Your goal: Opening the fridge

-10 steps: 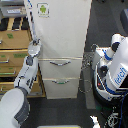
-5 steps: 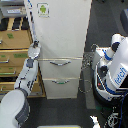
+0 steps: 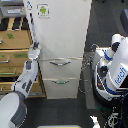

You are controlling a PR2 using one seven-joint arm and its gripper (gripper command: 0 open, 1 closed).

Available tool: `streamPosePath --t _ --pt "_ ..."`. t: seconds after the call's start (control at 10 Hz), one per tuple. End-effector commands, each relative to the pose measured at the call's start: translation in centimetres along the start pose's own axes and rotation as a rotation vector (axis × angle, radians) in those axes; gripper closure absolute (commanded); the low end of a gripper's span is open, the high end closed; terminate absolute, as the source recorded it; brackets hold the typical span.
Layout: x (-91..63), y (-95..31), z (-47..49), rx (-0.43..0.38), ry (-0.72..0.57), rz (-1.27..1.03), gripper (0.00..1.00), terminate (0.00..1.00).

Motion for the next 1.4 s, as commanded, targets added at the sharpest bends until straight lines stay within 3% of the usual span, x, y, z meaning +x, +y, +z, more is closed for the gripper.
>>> streamPosePath --t 0.1,0.4,0.5,0.6,0.7,0.8,0.9,1.0,1.1,1.2,1.4 --pt "-23.3 -9.7 8.4 -0.004 -0.015 -0.45 1.0 0.0" --pt "-35.2 -16.2 20.9 -0.054 -0.134 -0.593 1.0 0.0" --pt "-44.7 -25.0 26.9 -0.265 -0.078 -0.769 1.0 0.0" --pt "-48.5 -29.3 29.3 -0.362 -0.045 -0.835 1.0 0.0" --pt "-55.1 -34.9 34.1 -0.52 0.018 -0.976 1.0 0.0" --pt "-54.8 -33.9 33.5 -0.482 0.009 -0.969 1.0 0.0" --pt "-50.0 -28.9 27.8 -0.311 -0.017 -0.901 1.0 0.0" --pt "-45.8 -26.1 23.2 -0.241 0.002 -0.842 1.0 0.0" --pt "-40.2 -22.9 17.2 -0.171 0.033 -0.766 0.0 0.0" --pt "-37.7 -21.5 14.4 -0.151 0.053 -0.73 0.0 0.0" --pt "-29.5 -17.6 3.2 -0.021 0.13 -0.638 0.0 0.0"
